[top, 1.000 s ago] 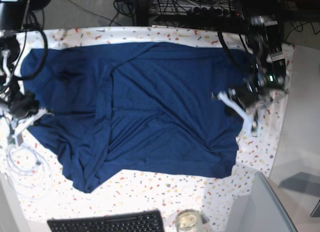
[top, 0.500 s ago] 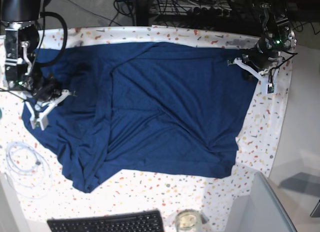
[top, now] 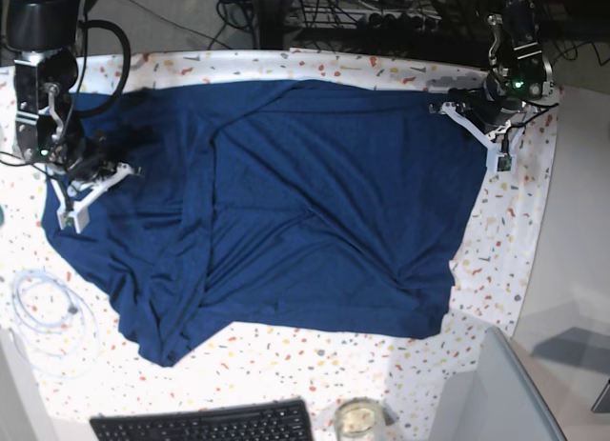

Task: Layout the t-shirt on the table in an organized manner, then fold the t-shirt properly
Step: 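Grasp the shirt edges with both grippers and pull them apart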

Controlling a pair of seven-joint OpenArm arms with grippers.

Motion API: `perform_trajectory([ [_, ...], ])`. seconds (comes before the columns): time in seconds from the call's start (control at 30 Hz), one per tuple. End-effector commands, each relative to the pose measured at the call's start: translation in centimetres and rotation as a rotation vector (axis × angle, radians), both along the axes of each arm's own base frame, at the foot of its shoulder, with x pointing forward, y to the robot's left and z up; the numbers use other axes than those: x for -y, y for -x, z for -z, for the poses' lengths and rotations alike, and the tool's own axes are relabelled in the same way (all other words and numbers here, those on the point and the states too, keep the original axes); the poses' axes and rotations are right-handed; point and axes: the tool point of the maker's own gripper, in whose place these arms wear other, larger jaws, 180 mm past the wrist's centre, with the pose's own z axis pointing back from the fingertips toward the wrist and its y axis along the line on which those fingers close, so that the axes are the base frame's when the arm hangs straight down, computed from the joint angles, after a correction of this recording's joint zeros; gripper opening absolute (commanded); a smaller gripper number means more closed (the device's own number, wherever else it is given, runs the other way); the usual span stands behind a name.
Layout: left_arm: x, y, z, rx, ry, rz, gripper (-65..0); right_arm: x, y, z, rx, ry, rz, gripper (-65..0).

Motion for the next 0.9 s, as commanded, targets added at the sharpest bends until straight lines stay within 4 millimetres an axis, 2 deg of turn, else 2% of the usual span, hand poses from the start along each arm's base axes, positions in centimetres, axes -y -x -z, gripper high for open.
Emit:
perform_trajectory([
  [0.0, -0.4, -0.9, -0.9, 0.039, -0.013, 0.002, -65.0, 1.2, 0.0, -0.1, -0.011, 0.029, -0.001, -64.2],
  [0.17, -0.6, 0.4, -0.4, 0.015, -0.016, 0.000, -65.0, 1.5, 0.0, -0.2, -0.010, 0.034, 0.003, -64.2],
  [0.5, -6.4, 5.2, -0.9, -0.025, -0.078, -0.166, -65.0, 2.2, -0.1, 0.0, -0.019, 0.043, 0.008, -64.4],
  [0.7, -6.7, 6.2, -1.2, -0.030, -0.089, -0.171, -65.0, 2.2, -0.1, 0.0, -0.020, 0.043, 0.008, -64.4],
  [0.8, -6.6, 6.4, -2.1, -0.013, -0.103, -0.163, -65.0, 2.2, -0.3, -0.4, -0.007, 0.043, 0.007, -64.4],
  [0.87, -6.5, 6.0, -3.2, 0.013, -0.119, -0.149, -65.0, 1.9, -0.7, -1.5, 0.028, 0.049, -0.007, -64.4],
])
